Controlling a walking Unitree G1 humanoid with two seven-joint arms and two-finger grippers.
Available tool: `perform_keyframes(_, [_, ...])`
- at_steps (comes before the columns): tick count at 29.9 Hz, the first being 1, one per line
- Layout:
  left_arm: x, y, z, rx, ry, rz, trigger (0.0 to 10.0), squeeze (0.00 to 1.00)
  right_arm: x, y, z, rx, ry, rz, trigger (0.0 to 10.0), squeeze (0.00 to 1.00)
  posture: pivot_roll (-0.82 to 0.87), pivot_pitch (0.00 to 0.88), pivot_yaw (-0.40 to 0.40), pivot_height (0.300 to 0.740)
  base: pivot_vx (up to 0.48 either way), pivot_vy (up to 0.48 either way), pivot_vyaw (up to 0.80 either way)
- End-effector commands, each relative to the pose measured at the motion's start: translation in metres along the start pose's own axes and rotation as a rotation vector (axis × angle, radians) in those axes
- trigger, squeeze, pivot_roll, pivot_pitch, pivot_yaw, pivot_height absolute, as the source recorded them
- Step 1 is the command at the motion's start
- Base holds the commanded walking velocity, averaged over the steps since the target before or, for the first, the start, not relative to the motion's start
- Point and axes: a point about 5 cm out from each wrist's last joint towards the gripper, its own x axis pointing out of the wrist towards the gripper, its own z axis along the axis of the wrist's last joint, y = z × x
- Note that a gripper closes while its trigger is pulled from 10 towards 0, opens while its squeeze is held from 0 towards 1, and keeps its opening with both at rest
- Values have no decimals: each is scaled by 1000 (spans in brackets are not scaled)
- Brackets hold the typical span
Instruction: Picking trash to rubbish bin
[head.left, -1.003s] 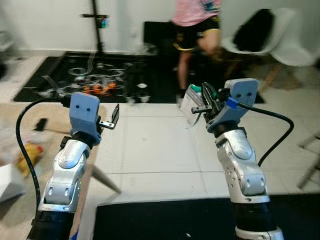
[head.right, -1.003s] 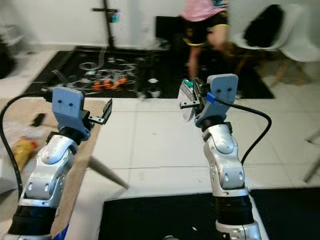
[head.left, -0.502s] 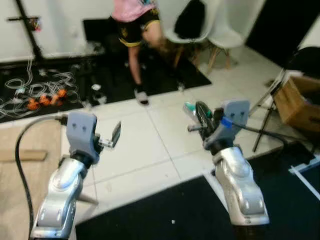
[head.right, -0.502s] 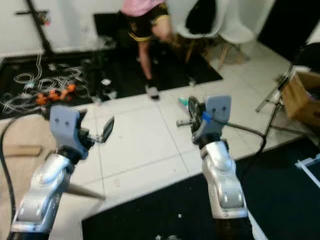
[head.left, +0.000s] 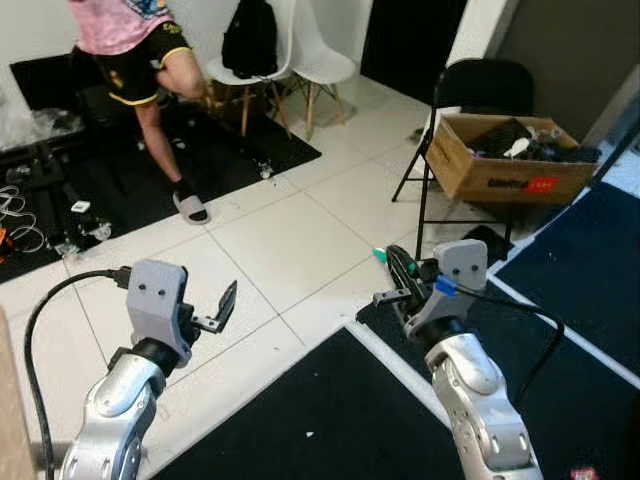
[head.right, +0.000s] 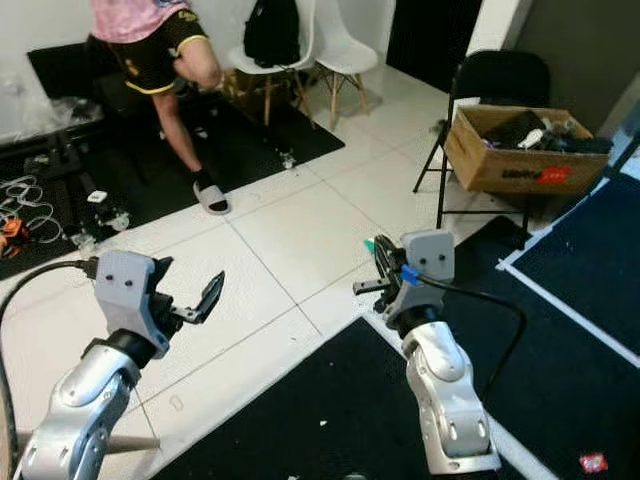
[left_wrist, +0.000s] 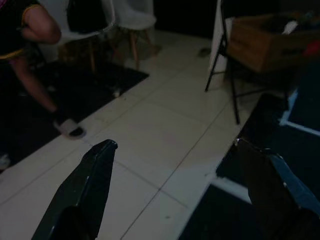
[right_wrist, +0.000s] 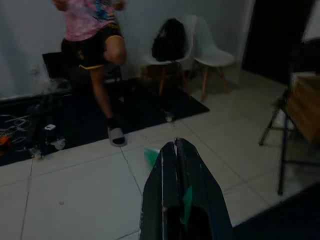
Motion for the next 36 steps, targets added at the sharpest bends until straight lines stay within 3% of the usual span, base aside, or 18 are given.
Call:
perform_keyframes(1, [2, -3, 0, -16, 7, -8, 10000, 0, -1, -1, 1, -18, -8, -8, 10000, 0, -47, 71, -10, 740, 0, 0, -800])
perform_keyframes(30, [13, 0, 2, 9, 17, 35, 10000, 0, 5, -7, -6, -3, 9, -33, 10000, 0, -43, 86, -10, 740, 0, 0, -800])
perform_keyframes(36, [17, -1, -1, 19, 27, 48, 10000, 0, 3, -2, -24, 22, 110, -7, 10000, 0, -45, 85, -8, 740, 0, 0, -348])
